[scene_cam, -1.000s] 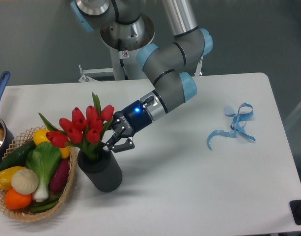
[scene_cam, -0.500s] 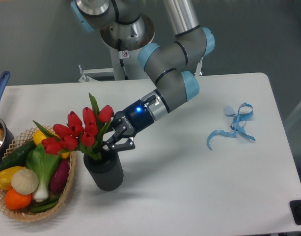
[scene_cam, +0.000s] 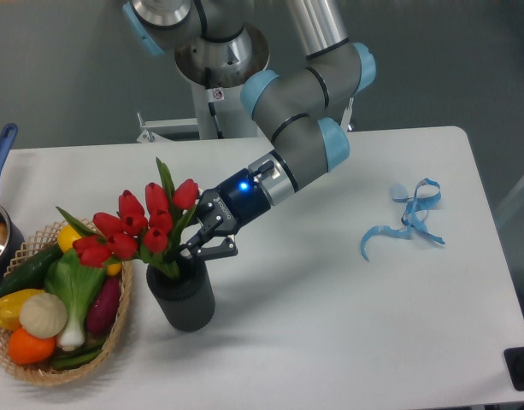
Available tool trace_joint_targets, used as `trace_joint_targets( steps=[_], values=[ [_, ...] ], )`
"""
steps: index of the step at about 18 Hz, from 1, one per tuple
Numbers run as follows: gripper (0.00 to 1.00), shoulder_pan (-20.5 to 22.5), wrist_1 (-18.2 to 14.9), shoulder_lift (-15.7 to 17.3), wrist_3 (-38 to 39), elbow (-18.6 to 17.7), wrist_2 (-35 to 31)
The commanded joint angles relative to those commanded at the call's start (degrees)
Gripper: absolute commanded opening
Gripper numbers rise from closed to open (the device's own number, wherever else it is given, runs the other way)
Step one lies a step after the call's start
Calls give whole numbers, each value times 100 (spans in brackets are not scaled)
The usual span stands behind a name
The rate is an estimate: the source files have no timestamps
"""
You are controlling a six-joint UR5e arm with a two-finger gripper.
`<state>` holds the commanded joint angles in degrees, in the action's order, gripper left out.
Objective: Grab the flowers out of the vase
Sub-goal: 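Close the gripper around the tulip stems just above the vase rim, then lift the tulip bunch straight up out of the black vase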
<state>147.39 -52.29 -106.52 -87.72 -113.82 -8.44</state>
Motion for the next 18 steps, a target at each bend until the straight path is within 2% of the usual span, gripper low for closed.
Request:
trace_joint_targets(
  steps=[13, 18],
  values=[
    [40, 123, 0, 413, 1520, 281, 290],
    [40, 211, -9, 501, 1960, 334, 686]
  ],
)
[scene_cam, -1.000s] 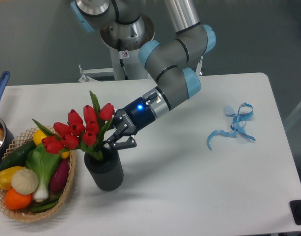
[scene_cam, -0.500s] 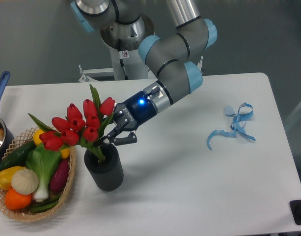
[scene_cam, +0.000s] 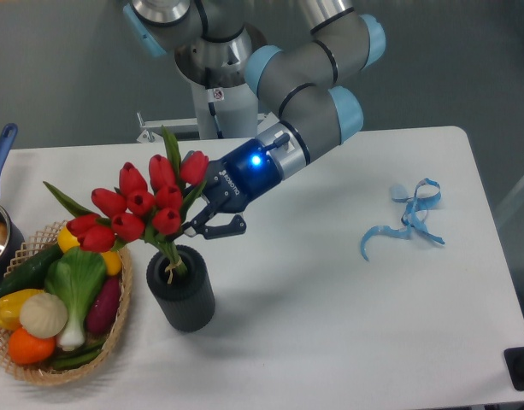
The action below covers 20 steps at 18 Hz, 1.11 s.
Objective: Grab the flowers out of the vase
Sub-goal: 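Lift the tulip bunch straight up out of the black vase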
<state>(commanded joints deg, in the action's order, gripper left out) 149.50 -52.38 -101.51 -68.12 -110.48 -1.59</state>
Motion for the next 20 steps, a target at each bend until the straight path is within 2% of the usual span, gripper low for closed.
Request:
trace_joint_targets(
  steps=[5, 10, 14, 20],
  values=[
    [40, 132, 9, 70, 554, 193, 158],
    [40, 299, -9, 70, 721, 395, 369],
    [40, 369, -9, 53, 1195, 668, 413],
    [40, 448, -9, 62, 1266, 791, 396]
  ],
)
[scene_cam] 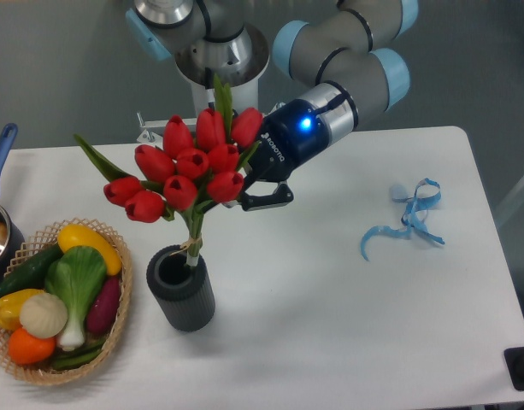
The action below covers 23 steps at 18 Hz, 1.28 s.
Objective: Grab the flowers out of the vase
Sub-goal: 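Lift the tulip bunch straight up out of the black vase, then carry the held tulips away from the vase toward the blue ribbon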
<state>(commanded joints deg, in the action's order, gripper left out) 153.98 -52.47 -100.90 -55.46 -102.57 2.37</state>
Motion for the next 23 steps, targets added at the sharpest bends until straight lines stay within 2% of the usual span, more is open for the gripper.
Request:
trace_joint_targets(
  steps=[6, 12, 19, 23],
  values=[
    [40, 149, -9, -9, -9, 308, -254],
    [40, 334, 52, -9, -53, 518, -1264],
    [40, 658, 53, -193, -114, 967, -3390],
    [40, 896, 44, -334, -1149, 950, -4602]
  ],
)
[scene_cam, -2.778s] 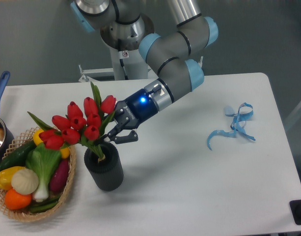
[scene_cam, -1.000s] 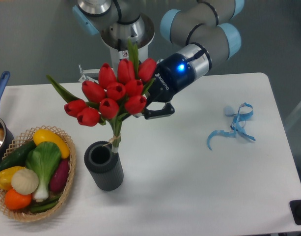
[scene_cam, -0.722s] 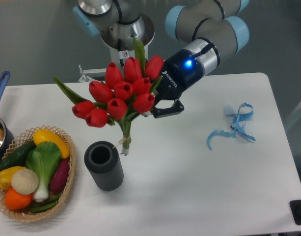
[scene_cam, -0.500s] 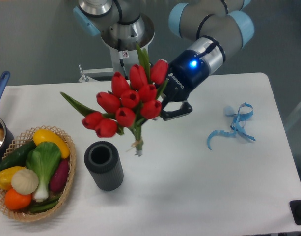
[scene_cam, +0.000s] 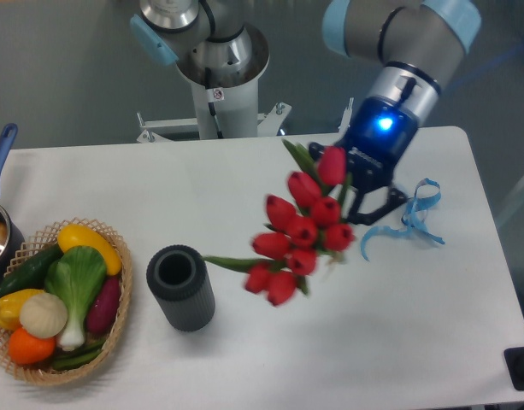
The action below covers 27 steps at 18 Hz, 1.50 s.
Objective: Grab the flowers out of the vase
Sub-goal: 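Carry the held tulips away from the vase toward the blue ribbon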
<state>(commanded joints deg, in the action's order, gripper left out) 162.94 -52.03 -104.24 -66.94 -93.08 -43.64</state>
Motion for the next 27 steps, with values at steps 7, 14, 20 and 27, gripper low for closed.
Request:
trace_joint_targets(
  steps=[7, 14, 20, 27],
  values=[
    [40, 202, 0, -132, -302, -96, -1137],
    [39, 238, -53, -9, -267, -387, -2297],
    [37, 212, -88, -35, -249, -387, -2772],
    [35, 28, -62, -149, -240, -299, -3745]
  ],
)
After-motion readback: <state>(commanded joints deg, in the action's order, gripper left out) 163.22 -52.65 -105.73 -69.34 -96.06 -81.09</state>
